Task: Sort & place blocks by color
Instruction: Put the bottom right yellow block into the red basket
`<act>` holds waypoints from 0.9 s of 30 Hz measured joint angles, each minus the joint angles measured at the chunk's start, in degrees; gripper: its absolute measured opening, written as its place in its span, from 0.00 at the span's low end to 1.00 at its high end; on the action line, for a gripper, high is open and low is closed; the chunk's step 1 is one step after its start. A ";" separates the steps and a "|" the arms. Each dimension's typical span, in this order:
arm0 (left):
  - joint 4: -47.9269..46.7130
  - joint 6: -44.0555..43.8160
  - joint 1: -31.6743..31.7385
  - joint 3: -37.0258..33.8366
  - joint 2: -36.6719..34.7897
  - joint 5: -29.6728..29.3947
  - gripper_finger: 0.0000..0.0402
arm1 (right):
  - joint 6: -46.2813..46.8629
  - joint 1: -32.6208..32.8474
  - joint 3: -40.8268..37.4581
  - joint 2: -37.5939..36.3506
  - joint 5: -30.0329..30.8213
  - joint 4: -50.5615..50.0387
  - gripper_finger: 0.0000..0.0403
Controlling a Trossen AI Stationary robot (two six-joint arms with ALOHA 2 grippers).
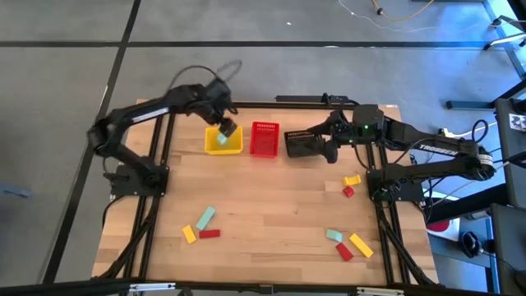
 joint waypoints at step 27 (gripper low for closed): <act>59.61 -8.95 -24.81 -28.92 -29.26 -10.10 0.58 | 44.82 32.54 0.00 6.71 -22.95 -39.91 0.90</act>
